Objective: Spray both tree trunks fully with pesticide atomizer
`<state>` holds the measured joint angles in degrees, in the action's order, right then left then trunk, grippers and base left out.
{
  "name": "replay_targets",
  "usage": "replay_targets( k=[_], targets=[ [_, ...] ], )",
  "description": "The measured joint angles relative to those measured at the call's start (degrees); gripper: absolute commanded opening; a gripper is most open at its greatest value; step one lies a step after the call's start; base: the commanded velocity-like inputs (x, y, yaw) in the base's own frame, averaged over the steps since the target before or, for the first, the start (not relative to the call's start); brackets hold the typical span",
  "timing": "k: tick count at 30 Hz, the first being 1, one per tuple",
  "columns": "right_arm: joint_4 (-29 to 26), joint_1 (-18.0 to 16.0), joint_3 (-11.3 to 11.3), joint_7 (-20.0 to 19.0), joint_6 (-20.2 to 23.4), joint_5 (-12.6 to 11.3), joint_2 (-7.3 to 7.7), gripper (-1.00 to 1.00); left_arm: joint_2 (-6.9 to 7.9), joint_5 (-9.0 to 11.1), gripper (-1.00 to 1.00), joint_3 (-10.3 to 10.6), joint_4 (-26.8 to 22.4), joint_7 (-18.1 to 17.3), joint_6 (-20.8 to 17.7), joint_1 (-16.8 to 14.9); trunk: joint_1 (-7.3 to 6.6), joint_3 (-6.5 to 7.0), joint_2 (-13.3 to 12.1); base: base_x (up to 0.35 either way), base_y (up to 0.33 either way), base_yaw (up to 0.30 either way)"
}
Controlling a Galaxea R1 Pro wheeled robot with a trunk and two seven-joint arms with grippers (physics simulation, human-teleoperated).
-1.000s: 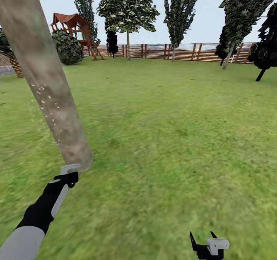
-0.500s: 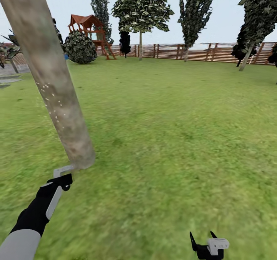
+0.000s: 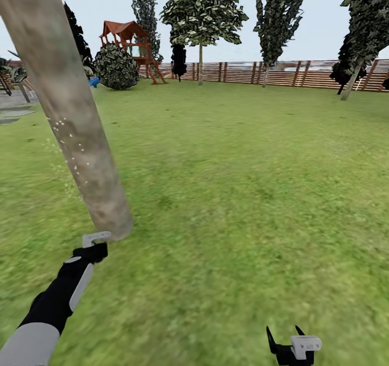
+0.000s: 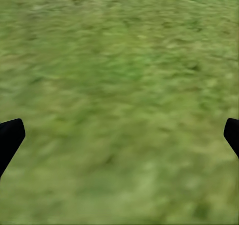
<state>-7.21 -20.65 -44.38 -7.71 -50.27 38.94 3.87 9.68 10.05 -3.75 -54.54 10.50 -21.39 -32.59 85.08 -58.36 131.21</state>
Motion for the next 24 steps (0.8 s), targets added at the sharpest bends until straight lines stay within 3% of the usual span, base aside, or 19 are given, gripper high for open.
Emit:
replay_targets(
  k=[4,7,11,13,16,21,24],
  targets=[
    [0.0,0.0,0.0,-0.02,0.0,0.0,0.0,1.0,0.65,-0.3,-1.0,-0.24,-1.27,-0.14,-7.73,-1.05,0.0,0.0,0.0,0.008,0.0,0.0],
    [0.0,0.0,0.0,-0.02,0.0,0.0,0.0,1.0,1.35,0.28,-1.0,-0.48,-1.5,-0.31,-11.45,-3.26,0.0,0.0,0.0,0.001,0.0,0.0],
    [0.0,0.0,0.0,-0.02,0.0,0.0,0.0,1.0,1.97,0.48,-1.0,-0.91,-1.54,-1.09,-12.37,-4.92,0.0,0.0,0.0,0.0,0.0,0.0],
    [0.0,0.0,0.0,-0.02,0.0,0.0,0.0,1.0,3.21,0.56,-1.0,-1.3,-1.57,-3.08,-12.44,-5.04,0.0,0.0,0.0,0.0,0.0,0.0],
    [0.0,0.0,0.0,-0.02,0.0,0.0,0.0,1.0,3.59,0.55,-1.0,-1.28,-1.94,-5.12,-12.43,-4.58,0.0,0.0,0.0,0.0,0.0,0.0],
    [0.0,0.0,0.0,-0.02,0.0,0.0,0.0,1.0,3.81,0.6,-1.0,-1.49,-8.3,-5.57,-12.58,-4.42,0.0,0.0,0.0,0.136,-0.08,0.0],
    [0.0,0.0,0.0,-0.02,0.0,0.02,0.0,1.0,3.85,0.54,-1.0,-1.51,-9.18,-5.51,-13.34,-4.48,0.0,0.0,0.0,0.174,-0.196,0.0]
  ],
)
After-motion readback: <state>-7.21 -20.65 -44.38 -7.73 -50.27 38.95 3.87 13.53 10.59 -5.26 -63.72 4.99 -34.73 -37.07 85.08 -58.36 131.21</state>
